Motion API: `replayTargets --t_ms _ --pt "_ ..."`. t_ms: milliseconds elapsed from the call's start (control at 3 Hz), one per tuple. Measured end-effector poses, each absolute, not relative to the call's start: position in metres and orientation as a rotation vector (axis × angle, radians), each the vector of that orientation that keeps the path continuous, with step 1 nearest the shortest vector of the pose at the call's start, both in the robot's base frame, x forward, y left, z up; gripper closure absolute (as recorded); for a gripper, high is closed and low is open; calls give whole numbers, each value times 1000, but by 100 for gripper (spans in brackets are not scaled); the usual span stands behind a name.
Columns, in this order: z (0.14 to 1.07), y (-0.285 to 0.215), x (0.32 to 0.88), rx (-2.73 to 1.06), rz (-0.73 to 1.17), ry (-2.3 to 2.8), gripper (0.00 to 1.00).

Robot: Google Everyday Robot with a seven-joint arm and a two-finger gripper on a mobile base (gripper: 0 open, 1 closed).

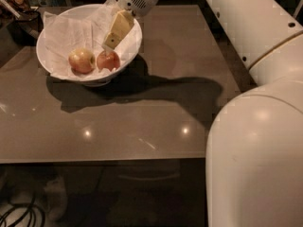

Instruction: Pick apple from white bowl

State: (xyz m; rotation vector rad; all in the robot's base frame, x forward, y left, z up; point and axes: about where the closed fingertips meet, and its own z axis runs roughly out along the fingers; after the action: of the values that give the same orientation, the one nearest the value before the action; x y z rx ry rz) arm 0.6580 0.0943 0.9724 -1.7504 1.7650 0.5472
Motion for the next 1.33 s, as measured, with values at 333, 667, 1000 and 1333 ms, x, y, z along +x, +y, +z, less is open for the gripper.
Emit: replayTargets --t_ms 333,667,1000,1333 --pt "968 96 662 -1746 563 1776 14" --pt "960 98 666 -1741 583 1789 15" --pt "951 99 671 -1732 603 1802 19" --pt "951 99 671 -1732 603 1802 21"
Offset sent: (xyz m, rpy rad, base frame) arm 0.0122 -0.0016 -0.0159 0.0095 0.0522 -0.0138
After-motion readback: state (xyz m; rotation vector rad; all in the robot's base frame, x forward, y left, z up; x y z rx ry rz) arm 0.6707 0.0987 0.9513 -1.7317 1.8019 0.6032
